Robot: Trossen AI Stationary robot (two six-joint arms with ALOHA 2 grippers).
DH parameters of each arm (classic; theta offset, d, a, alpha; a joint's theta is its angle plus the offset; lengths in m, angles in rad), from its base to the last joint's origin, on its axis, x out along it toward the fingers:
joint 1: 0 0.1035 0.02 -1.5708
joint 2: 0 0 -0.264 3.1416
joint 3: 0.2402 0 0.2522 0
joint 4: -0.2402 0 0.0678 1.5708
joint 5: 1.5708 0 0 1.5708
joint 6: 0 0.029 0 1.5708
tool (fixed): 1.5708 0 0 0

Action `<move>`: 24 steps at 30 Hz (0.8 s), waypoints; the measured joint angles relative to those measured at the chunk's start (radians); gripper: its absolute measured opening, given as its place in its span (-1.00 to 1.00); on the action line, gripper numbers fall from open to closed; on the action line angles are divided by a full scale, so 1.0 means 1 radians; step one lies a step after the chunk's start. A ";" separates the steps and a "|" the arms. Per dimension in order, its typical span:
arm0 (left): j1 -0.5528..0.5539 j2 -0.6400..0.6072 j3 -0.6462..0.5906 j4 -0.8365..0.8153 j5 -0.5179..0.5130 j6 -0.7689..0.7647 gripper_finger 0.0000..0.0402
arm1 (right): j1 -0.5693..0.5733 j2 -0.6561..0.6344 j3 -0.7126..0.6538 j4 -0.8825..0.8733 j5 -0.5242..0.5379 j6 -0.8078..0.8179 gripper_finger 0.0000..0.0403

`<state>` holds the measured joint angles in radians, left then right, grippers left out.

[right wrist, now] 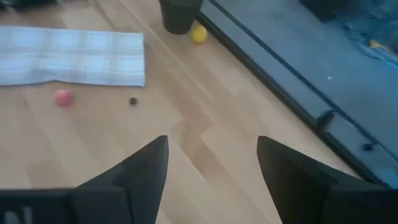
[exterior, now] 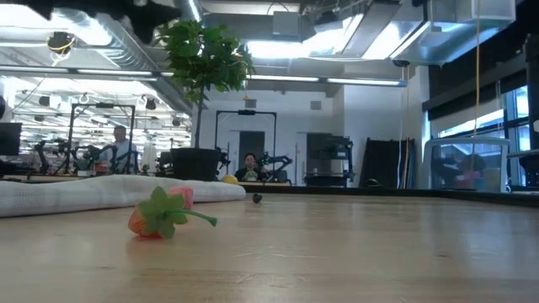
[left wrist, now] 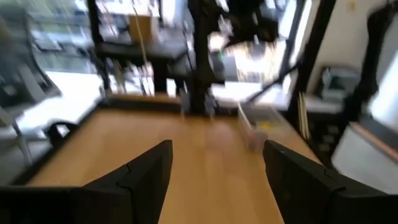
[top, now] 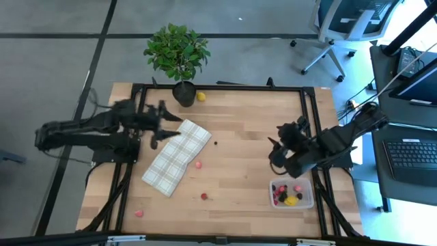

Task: Pick and placing Produce into tupperware
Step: Put the red strawberry into the transparent bin

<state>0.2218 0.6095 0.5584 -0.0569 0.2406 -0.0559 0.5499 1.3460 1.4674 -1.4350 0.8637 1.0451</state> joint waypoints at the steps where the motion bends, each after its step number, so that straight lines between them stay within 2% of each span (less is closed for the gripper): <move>1: -0.024 0.048 0.018 -0.008 -0.014 0.011 0.22 | 0.000 -0.039 -0.051 0.056 0.000 -0.016 0.23; 6: -0.156 0.244 0.114 -0.096 -0.132 0.039 0.22 | -0.004 -0.244 -0.348 0.444 -0.069 -0.181 0.23; 10: -0.267 0.372 0.210 -0.225 -0.247 -0.026 0.22 | -0.034 -0.400 -0.565 0.739 -0.176 -0.315 0.23; 13: -0.358 0.462 0.276 -0.272 -0.305 -0.066 0.22 | -0.070 -0.506 -0.698 0.891 -0.208 -0.384 0.23; 19: -0.499 0.647 0.362 -0.276 -0.347 -0.110 0.22 | -0.155 -0.699 -0.915 1.153 -0.211 -0.527 0.23; 24: -0.580 0.795 0.417 -0.286 -0.347 -0.206 0.22 | -0.190 -0.786 -1.044 1.336 -0.211 -0.631 0.23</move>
<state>-0.3581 1.4040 0.9750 -0.3431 -0.1061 -0.2624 0.3598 0.5598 0.4233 -0.0993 0.6529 0.4144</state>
